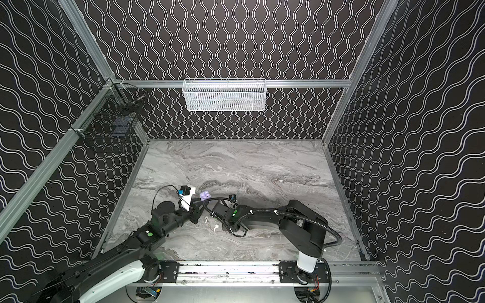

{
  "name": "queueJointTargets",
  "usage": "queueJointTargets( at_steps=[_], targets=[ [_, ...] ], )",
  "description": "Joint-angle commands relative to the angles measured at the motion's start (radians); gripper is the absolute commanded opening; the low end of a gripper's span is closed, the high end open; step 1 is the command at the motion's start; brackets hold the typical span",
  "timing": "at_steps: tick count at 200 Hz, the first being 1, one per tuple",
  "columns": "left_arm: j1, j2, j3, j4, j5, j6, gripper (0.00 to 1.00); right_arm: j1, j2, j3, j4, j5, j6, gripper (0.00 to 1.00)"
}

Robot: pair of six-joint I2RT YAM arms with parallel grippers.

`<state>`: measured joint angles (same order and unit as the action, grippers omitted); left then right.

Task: Insert the wireless bluetooth earbuds into the charging case
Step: 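Move the right gripper back over the second lavender earbud, then lower the open right gripper around the second lavender earbud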

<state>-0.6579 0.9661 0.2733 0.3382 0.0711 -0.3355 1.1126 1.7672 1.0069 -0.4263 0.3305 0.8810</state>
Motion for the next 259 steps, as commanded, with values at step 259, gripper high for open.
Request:
queueJointTargets(
  at_steps=[259],
  targets=[
    [0.015, -0.028, -0.004, -0.011, -0.039, -0.001, 0.11, -0.041, -0.109, 0.019, -0.088, 0.010, -0.222, 0.37]
  ],
)
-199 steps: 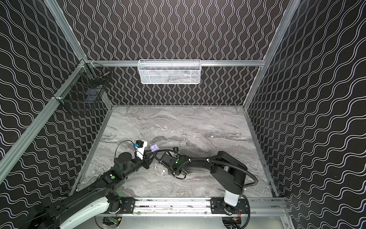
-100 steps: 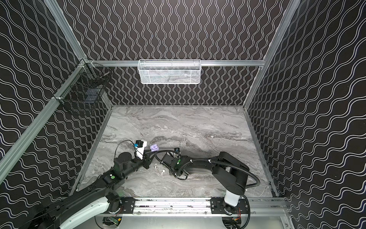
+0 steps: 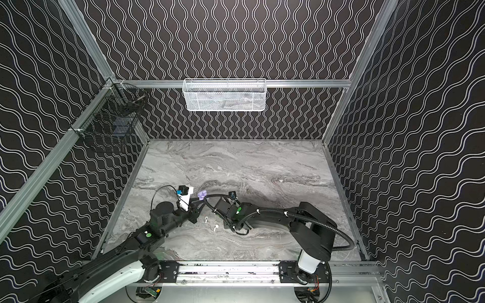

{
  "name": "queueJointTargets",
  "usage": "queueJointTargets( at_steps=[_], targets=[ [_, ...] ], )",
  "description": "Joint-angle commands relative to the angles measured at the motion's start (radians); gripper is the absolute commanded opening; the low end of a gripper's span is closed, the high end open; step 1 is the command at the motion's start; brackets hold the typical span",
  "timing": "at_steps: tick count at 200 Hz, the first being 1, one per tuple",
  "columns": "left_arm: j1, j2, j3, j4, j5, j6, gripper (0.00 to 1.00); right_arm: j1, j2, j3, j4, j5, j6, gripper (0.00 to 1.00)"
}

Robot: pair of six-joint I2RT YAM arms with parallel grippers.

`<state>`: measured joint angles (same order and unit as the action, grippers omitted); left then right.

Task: Insert the wireless bluetooth earbuds into the charging case
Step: 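Lower the open right gripper around the second lavender earbud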

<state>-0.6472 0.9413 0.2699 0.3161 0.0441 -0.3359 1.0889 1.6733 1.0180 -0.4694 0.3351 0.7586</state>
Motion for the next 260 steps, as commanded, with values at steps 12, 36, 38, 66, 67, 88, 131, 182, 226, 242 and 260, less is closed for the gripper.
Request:
queueJointTargets(
  at_steps=[12, 36, 38, 66, 67, 88, 131, 182, 226, 242, 260],
  targets=[
    [0.005, -0.005, -0.001, 0.008, -0.014, 0.000, 0.11, -0.030, -0.023, 0.003, -0.037, -0.015, -0.143, 0.38],
    [0.007, -0.005, -0.002, 0.005, -0.018, -0.001, 0.11, -0.054, -0.036, -0.006, -0.011, -0.070, -0.228, 0.37],
    [0.006, -0.005, -0.002, 0.004, -0.020, -0.001, 0.11, -0.055, -0.035, -0.006, -0.010, -0.073, -0.234, 0.37],
    [0.011, -0.003, -0.001, 0.003, -0.021, -0.002, 0.10, -0.060, -0.008, 0.021, -0.010, -0.130, -0.312, 0.36],
    [0.011, -0.004, -0.001, 0.003, -0.021, -0.002, 0.10, -0.060, -0.007, 0.022, -0.011, -0.132, -0.313, 0.36],
    [0.013, -0.007, -0.001, 0.000, -0.021, -0.002, 0.10, -0.060, 0.018, 0.038, -0.008, -0.151, -0.339, 0.34],
    [0.017, -0.011, -0.004, 0.000, -0.018, -0.005, 0.11, -0.061, 0.065, 0.060, -0.014, -0.157, -0.365, 0.34],
    [0.022, -0.006, -0.005, 0.006, -0.010, -0.007, 0.11, -0.063, 0.112, 0.087, -0.044, -0.137, -0.381, 0.34],
    [0.025, -0.004, -0.005, 0.009, -0.007, -0.009, 0.11, -0.069, 0.121, 0.086, -0.055, -0.130, -0.388, 0.34],
    [0.026, -0.003, -0.005, 0.011, -0.005, -0.009, 0.11, -0.073, 0.124, 0.084, -0.053, -0.132, -0.390, 0.34],
    [0.025, -0.001, -0.005, 0.011, -0.005, -0.009, 0.11, -0.074, 0.132, 0.085, -0.051, -0.138, -0.393, 0.34]
  ],
)
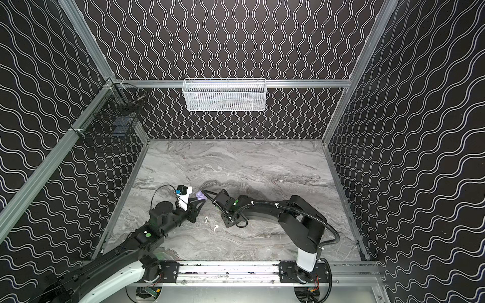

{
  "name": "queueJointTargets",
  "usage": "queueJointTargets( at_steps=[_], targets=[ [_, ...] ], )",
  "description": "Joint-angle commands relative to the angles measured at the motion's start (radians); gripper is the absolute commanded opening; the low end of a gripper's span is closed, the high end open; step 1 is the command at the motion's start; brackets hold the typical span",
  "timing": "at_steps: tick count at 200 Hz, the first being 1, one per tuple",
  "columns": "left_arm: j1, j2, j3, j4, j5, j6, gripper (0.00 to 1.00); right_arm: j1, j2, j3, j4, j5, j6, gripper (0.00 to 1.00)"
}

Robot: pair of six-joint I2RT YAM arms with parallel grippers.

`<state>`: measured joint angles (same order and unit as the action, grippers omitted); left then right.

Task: Insert the wireless bluetooth earbuds into the charging case
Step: 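Lower the open right gripper around the second lavender earbud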

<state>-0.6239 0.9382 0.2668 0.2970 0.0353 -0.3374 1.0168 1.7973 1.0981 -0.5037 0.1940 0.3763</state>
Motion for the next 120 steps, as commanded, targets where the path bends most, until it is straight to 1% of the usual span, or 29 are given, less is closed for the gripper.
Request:
queueJointTargets(
  at_steps=[1, 120],
  targets=[
    [0.002, 0.001, -0.001, 0.029, 0.005, -0.008, 0.11, -0.001, 0.008, 0.005, -0.017, 0.003, -0.011, 0.34],
    [0.009, 0.000, -0.003, 0.031, 0.008, -0.010, 0.11, -0.001, 0.040, 0.031, -0.037, -0.011, -0.022, 0.32]
  ],
)
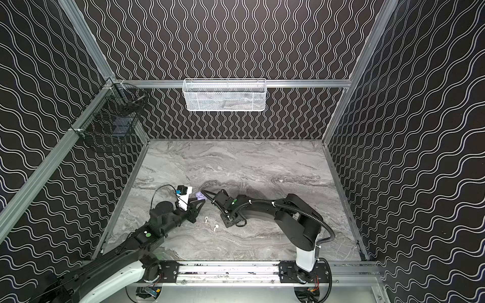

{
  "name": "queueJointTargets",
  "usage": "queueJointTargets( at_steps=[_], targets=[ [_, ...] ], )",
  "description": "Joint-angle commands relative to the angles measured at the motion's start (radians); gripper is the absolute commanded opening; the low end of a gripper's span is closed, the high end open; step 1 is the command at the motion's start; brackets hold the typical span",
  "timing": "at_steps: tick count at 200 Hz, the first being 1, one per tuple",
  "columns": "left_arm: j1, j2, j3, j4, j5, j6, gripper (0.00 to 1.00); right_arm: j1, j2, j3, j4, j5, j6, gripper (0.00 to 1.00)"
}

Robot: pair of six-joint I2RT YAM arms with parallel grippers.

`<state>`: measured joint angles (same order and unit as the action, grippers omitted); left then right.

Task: Insert the wireless bluetooth earbuds into the charging case
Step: 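Lower the open right gripper around the second lavender earbud, then close the right gripper on the earbud and lift it toward the case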

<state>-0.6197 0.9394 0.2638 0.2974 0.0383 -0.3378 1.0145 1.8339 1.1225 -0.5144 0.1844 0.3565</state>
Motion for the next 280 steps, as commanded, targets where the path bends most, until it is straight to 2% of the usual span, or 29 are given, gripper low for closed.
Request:
queueJointTargets(
  at_steps=[1, 59, 168, 237, 280],
  targets=[
    [0.004, -0.001, 0.000, 0.031, 0.004, -0.009, 0.11, 0.001, 0.003, 0.007, -0.027, -0.001, -0.002, 0.32],
    [0.006, 0.005, -0.001, 0.035, 0.009, -0.010, 0.11, 0.001, 0.007, 0.002, -0.028, -0.005, 0.005, 0.31],
    [0.008, 0.004, -0.001, 0.035, 0.014, -0.009, 0.11, 0.001, 0.006, -0.001, -0.021, 0.000, 0.018, 0.22],
    [0.008, 0.004, -0.006, 0.061, 0.050, -0.006, 0.11, 0.001, -0.087, -0.031, 0.001, 0.053, 0.062, 0.18],
    [0.008, 0.009, -0.017, 0.122, 0.134, -0.004, 0.11, 0.001, -0.179, -0.065, 0.046, 0.090, 0.120, 0.16]
  ],
)
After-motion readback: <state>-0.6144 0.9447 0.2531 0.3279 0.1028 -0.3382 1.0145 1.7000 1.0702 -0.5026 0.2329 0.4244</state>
